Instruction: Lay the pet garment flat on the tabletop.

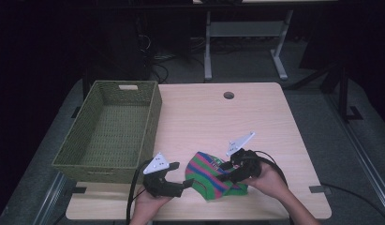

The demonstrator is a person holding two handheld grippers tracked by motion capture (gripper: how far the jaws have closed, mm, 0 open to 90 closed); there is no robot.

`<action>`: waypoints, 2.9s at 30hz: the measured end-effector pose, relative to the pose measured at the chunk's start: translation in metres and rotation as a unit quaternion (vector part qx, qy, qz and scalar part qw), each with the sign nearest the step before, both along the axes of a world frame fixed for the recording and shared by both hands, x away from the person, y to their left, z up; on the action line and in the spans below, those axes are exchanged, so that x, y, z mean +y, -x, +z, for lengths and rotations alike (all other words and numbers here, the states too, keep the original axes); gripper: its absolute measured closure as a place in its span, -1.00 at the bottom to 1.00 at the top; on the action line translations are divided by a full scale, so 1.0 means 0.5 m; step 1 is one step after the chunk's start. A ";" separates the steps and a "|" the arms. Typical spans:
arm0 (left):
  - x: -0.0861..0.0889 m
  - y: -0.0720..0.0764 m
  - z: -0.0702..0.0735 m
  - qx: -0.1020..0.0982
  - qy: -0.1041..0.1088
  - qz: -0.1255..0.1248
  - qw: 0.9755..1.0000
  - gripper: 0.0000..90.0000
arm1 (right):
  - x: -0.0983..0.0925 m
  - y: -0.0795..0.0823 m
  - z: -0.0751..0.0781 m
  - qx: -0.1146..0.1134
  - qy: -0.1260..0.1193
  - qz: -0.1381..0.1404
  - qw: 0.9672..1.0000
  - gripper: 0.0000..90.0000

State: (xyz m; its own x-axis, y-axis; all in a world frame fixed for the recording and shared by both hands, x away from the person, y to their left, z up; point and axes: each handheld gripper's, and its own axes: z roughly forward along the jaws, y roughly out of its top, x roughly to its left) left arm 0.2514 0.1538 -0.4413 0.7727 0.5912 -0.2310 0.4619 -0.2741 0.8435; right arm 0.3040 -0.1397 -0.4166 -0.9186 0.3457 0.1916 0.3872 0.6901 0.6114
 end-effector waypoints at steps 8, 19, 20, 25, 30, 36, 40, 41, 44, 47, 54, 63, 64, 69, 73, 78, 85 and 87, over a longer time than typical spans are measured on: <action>0.000 0.000 0.000 -0.001 0.000 0.000 1.000 -0.65 | 0.016 0.028 -0.002 0.002 0.002 0.032 0.999 -0.02; -0.001 0.001 -0.001 0.001 -0.001 0.000 1.000 -0.65 | 0.040 0.064 -0.025 -0.001 0.010 0.076 0.997 -0.04; -0.001 0.000 -0.001 0.001 0.000 -0.001 1.000 -0.65 | 0.042 0.066 -0.026 -0.002 0.011 0.078 0.997 -0.03; -0.002 0.000 -0.001 0.002 0.000 -0.001 1.000 -0.65 | 0.050 0.070 -0.035 -0.005 0.014 0.084 0.996 0.02; -0.001 0.000 -0.001 0.002 0.001 -0.001 1.000 -0.65 | 0.063 0.073 -0.054 -0.007 0.027 0.089 0.996 0.05; -0.002 0.000 0.000 0.002 0.000 -0.001 1.000 -0.65 | 0.070 0.075 -0.072 -0.017 0.035 0.084 0.996 0.10; -0.002 0.000 -0.001 0.002 0.001 -0.001 1.000 -0.65 | 0.067 0.080 -0.075 -0.032 0.033 0.080 0.996 0.17; -0.002 0.000 -0.001 0.002 0.000 -0.001 1.000 -0.65 | 0.067 0.081 -0.076 -0.035 0.033 0.078 0.996 0.19; -0.003 0.001 0.000 0.001 -0.001 -0.001 1.000 -0.65 | 0.068 0.089 -0.077 -0.059 0.037 0.073 0.995 0.33; -0.002 0.000 -0.001 0.002 0.000 -0.002 1.000 -0.65 | 0.066 0.091 -0.078 -0.070 0.038 0.071 0.994 0.39; -0.003 -0.002 -0.001 0.004 0.005 -0.008 1.000 -0.65 | 0.060 0.077 -0.079 -0.053 0.029 0.065 0.996 0.61; 0.000 -0.005 0.000 0.007 0.022 -0.004 1.000 -0.65 | 0.053 0.063 -0.075 -0.015 0.016 0.060 0.998 0.85; 0.000 -0.005 0.001 0.006 0.024 -0.005 1.000 -0.65 | 0.052 0.061 -0.074 -0.014 0.015 0.061 0.998 0.86; -0.003 -0.004 0.002 0.005 0.024 -0.008 1.000 -0.65 | 0.049 0.058 -0.061 -0.008 -0.002 0.061 0.998 0.87; -0.005 -0.004 0.005 -0.001 0.028 -0.007 1.000 -0.65 | 0.043 0.056 -0.057 -0.004 -0.010 0.057 0.998 0.87; -0.010 -0.007 0.007 -0.005 0.035 -0.007 0.999 -0.65 | 0.030 0.053 -0.038 -0.005 -0.029 0.053 0.998 0.88; -0.014 -0.009 0.014 -0.008 0.038 -0.012 0.999 -0.65 | 0.012 0.049 -0.004 -0.004 -0.044 0.035 0.998 0.88; -0.012 -0.008 0.017 -0.009 0.041 -0.011 0.999 -0.65 | 0.007 0.046 0.005 -0.007 -0.047 0.034 0.998 0.88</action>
State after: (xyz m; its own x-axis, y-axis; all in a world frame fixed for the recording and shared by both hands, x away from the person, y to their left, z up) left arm 0.2555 0.1476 -0.4329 0.7904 0.5529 -0.2639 0.4404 -0.2133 0.8721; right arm 0.2809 -0.1361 -0.4138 -0.9424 0.2627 0.2069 0.3316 0.6536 0.6804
